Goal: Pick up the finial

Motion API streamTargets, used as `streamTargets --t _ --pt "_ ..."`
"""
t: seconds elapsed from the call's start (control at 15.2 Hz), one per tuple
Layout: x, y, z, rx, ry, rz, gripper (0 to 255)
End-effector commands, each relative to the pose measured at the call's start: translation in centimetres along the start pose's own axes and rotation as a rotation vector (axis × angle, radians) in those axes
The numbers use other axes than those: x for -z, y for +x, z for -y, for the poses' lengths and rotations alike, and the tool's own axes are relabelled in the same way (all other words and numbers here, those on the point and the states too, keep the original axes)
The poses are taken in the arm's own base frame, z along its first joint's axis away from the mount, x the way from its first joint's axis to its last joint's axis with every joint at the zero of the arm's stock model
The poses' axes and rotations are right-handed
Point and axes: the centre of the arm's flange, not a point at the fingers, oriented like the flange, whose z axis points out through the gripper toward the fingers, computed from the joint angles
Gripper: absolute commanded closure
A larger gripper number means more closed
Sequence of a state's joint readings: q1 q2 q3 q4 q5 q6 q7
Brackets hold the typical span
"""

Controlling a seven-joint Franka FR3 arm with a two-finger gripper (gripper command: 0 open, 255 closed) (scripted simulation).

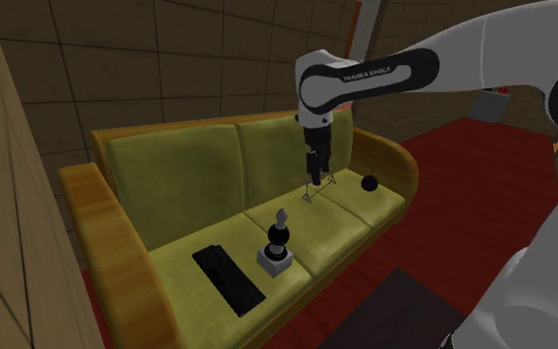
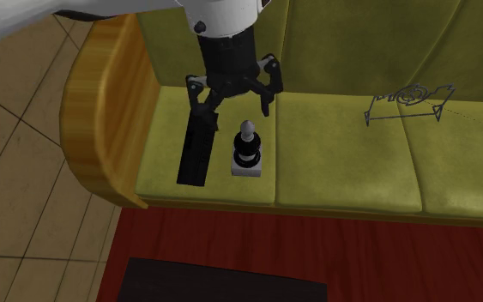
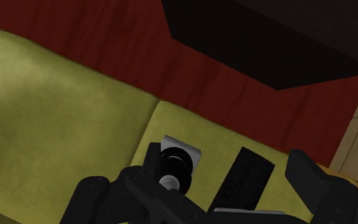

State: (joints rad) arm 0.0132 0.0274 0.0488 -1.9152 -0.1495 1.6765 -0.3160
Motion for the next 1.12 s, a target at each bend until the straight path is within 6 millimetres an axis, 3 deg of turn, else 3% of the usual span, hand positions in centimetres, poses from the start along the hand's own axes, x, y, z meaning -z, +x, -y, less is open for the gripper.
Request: streamTargets --t 0.0,0.73,0.99,1.06 --pt "-1.8 2.8 -0.6 0.034 -0.015 0.037 0" --pt "-11.7 16.1 -2.3 0.213 -0.097 0.235 0" --pt "-15.9 20.5 -2.6 0.278 -0.127 0.307 0" --pt "-16.3 20.8 -2.6 0.283 -0.130 0.313 0"
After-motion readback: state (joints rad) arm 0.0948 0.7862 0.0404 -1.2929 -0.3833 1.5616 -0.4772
